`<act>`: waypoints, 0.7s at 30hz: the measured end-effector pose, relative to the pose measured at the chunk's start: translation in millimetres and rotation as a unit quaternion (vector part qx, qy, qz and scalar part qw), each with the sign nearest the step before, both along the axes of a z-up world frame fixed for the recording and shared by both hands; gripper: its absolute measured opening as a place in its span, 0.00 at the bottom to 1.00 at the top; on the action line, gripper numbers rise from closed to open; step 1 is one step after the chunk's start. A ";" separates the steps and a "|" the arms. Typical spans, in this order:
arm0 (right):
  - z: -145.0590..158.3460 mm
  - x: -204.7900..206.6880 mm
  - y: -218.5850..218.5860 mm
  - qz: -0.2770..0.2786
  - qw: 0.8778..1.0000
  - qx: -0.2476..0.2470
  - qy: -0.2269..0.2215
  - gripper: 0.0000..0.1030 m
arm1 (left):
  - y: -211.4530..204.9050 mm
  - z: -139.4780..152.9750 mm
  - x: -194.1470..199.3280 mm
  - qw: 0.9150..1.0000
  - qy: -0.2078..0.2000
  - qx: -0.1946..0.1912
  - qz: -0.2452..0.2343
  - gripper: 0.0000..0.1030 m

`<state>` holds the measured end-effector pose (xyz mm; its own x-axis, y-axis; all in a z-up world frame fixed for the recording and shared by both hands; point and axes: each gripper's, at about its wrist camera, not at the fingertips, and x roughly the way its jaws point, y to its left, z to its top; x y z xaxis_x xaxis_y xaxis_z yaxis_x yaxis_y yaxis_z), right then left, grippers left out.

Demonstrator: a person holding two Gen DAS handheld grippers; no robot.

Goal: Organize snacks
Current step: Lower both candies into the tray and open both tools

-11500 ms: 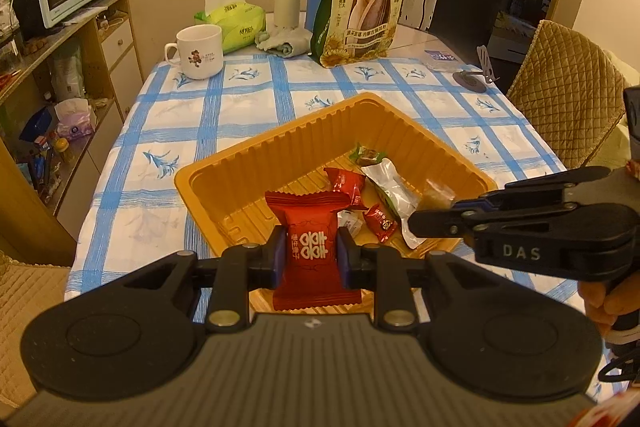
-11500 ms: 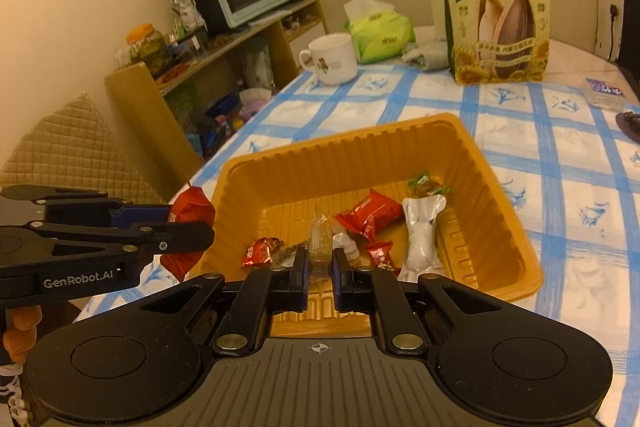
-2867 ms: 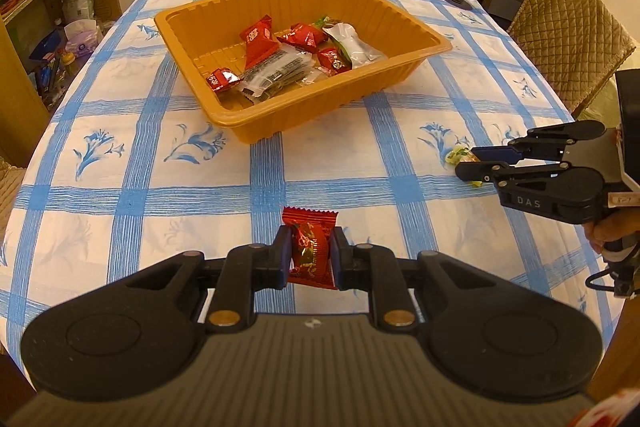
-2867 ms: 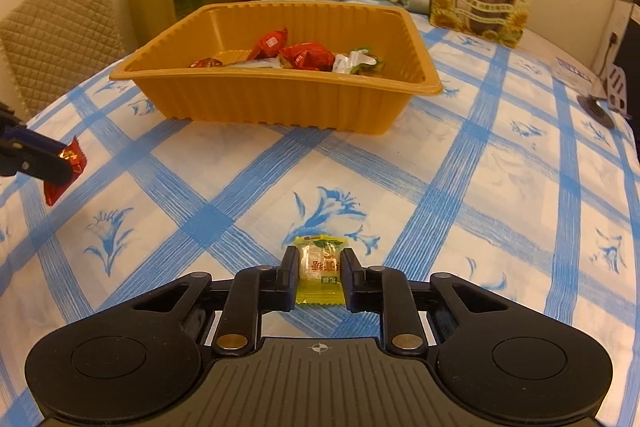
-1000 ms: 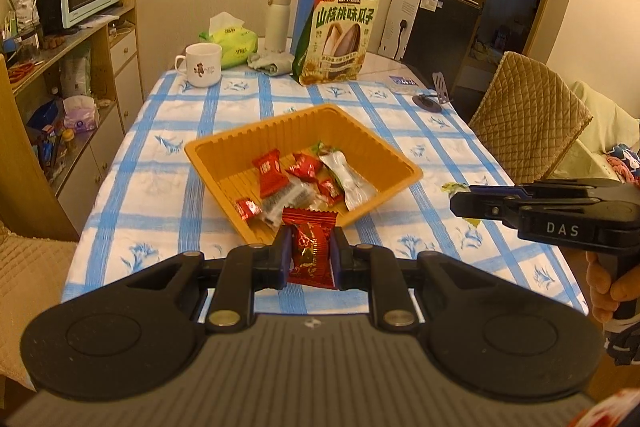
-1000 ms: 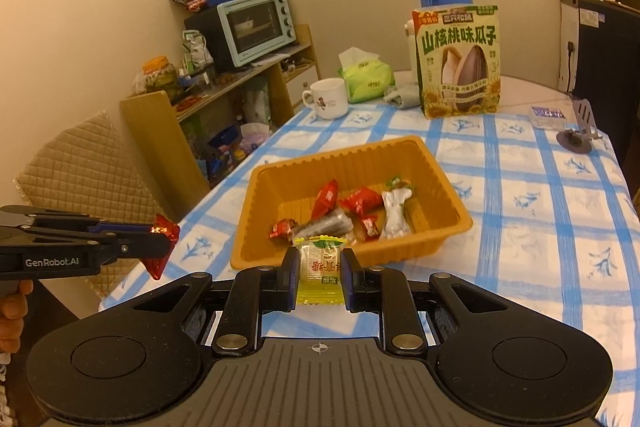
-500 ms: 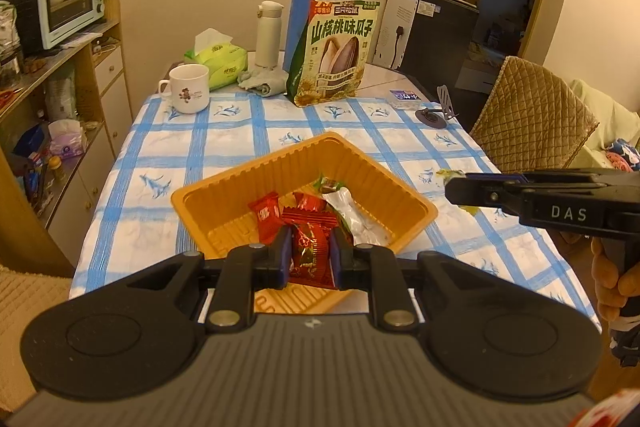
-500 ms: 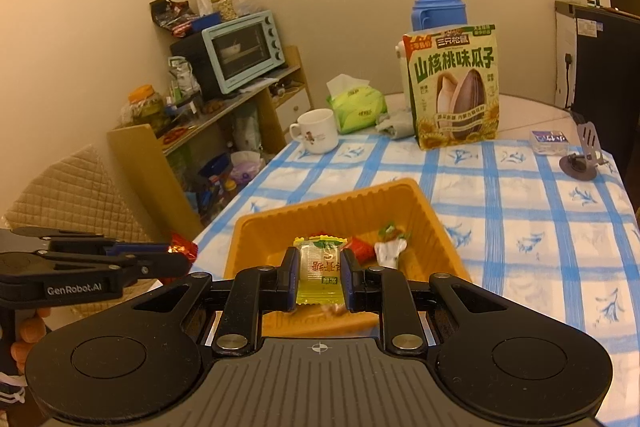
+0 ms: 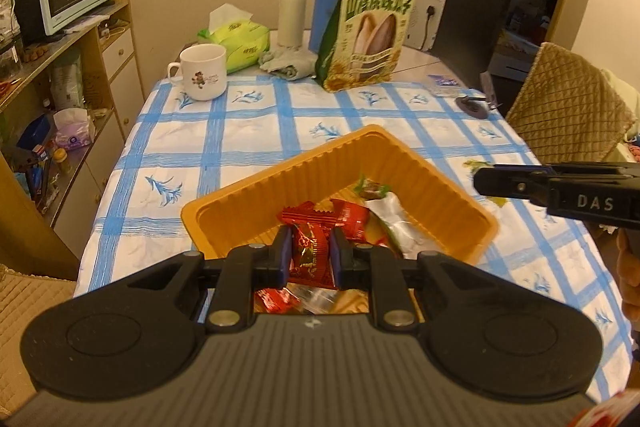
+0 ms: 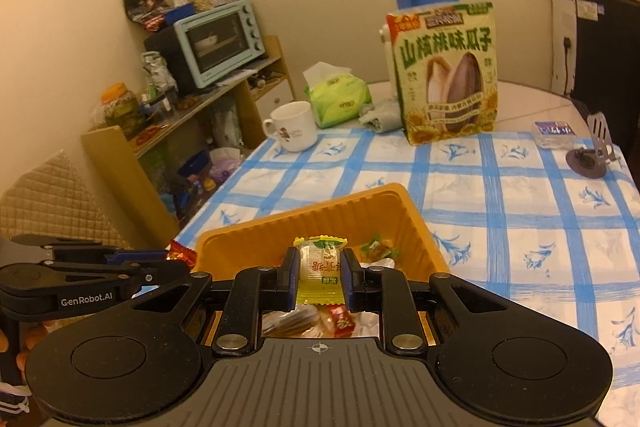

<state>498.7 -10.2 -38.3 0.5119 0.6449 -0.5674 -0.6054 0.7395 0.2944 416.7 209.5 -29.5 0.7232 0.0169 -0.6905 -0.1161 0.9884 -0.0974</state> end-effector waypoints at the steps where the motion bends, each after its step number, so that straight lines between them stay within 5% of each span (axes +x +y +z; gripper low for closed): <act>1: -2.2 3.7 -0.1 -0.003 1.000 -0.001 0.002 0.21 | 2.3 -2.0 3.4 1.000 0.001 0.000 0.001 0.17; 21: -36.8 43.7 1.8 -0.036 0.998 -0.032 0.035 0.21 | 24.9 -49.4 65.7 0.998 0.056 0.006 0.002 0.17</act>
